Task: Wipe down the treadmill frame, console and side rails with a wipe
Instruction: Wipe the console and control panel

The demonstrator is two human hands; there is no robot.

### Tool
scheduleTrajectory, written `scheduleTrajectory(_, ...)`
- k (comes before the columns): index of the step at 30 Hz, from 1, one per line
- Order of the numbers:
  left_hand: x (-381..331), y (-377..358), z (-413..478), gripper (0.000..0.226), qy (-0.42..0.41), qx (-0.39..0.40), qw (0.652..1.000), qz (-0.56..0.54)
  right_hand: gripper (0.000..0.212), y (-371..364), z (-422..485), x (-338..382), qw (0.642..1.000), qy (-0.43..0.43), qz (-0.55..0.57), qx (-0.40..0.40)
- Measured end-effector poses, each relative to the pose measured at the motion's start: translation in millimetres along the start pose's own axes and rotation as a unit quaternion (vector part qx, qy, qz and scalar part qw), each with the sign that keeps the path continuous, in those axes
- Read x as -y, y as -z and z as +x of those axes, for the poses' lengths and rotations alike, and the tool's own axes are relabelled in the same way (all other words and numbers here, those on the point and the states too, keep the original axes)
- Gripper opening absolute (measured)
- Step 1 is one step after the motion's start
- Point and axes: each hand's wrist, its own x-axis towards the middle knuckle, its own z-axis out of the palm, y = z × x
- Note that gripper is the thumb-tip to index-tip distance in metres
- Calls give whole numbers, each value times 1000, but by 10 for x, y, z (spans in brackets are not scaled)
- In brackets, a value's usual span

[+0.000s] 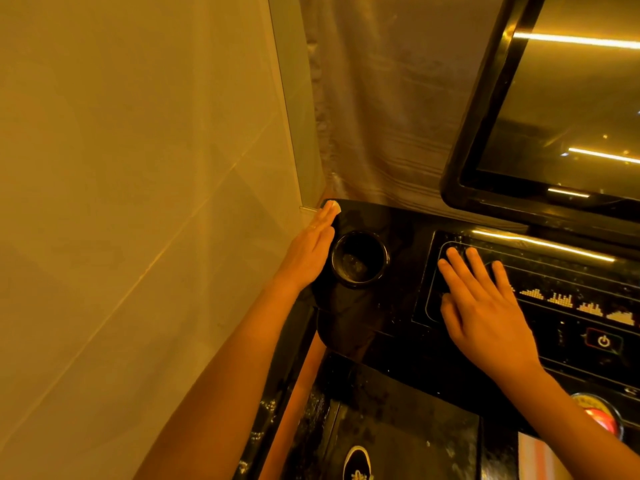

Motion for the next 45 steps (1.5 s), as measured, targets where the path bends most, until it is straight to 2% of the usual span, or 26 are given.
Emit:
scheduleTrajectory(6,247,-135,-454,54,13,-21,1000,12,59,-7,1,2,1000,1,1,-6)
scheduleTrajectory(15,7,-9,143,48,12,-9,1000,20,59,-9,6,5,1000,1,4,-5)
scheduleTrajectory(24,437,-207,-1152,53,19,-13,1000,-5,59,-17,5,-1,1000,0,6,-5)
scheduleTrajectory(31,442,-189,-1007,52,28,-8,999,20,59,-15,2,2,1000,-2,14,-8)
scheduleTrajectory(37,449,-323,-1342,49,18,-25,999,-15,59,-16,1,1,1000,-1,11,-9)
scheduleTrajectory(45,196,-124,-357,47,31,-1,1000,3,59,-22,-2,5,1000,-2,5,-13)
